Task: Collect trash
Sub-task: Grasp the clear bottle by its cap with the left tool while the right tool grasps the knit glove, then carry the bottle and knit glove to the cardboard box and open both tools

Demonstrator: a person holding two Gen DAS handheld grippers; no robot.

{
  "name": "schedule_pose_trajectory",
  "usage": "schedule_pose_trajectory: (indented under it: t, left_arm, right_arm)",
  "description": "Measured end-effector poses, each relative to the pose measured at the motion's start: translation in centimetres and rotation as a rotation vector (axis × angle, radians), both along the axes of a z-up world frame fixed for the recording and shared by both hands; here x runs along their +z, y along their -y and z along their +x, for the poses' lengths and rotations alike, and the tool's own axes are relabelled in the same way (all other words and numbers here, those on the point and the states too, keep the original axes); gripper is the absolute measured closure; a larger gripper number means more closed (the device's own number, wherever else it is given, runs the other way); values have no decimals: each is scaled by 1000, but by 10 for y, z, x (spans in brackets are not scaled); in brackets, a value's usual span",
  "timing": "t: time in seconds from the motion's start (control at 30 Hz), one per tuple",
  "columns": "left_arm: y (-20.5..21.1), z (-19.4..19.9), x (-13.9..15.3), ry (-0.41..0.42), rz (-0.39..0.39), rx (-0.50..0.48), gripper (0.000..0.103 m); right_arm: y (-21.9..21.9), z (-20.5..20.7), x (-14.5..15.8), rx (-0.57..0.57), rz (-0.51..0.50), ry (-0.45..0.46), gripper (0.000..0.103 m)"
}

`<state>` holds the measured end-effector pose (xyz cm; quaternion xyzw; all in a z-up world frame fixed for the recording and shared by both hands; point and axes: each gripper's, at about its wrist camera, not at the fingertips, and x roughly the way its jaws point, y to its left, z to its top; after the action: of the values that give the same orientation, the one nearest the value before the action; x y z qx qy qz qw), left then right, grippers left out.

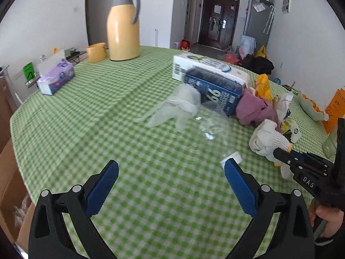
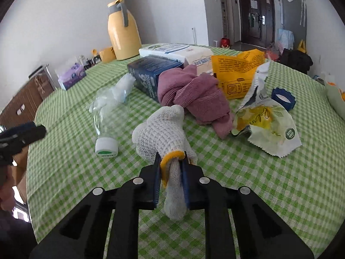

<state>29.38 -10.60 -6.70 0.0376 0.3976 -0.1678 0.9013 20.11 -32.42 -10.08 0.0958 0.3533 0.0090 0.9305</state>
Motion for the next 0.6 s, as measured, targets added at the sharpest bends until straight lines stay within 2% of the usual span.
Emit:
schedule_pose_trajectory:
  t: [0.13,0.27,0.33,0.4,0.5,0.53,0.6]
  left_arm:
    - [50,19,-21,-76,23,-20,8]
    - [84,29,-38,-83,64,-25,9]
    - [96,30,-45,-84,90,-31,22]
    - [104,32,-52,-102,118,-32,46]
    - [108,30,-55,-100,118,-21,67]
    - [108,29,-54,-96,118,-22,72]
    - [106,27,-53,-110,110,-44,72]
  right_arm:
    - [9,-17,20,-53,-2,94,86]
    - [24,-30,29,-130,2,161,86]
    - [31,-34,34,-145,28,186,86]
    - [31,-34,37,-143,36,195,86]
    - [28,-31,37,-126,35,189,86]
    - [28,-32,37,-121,34,185,86]
    - [25,-27,35,-118,29,176,86]
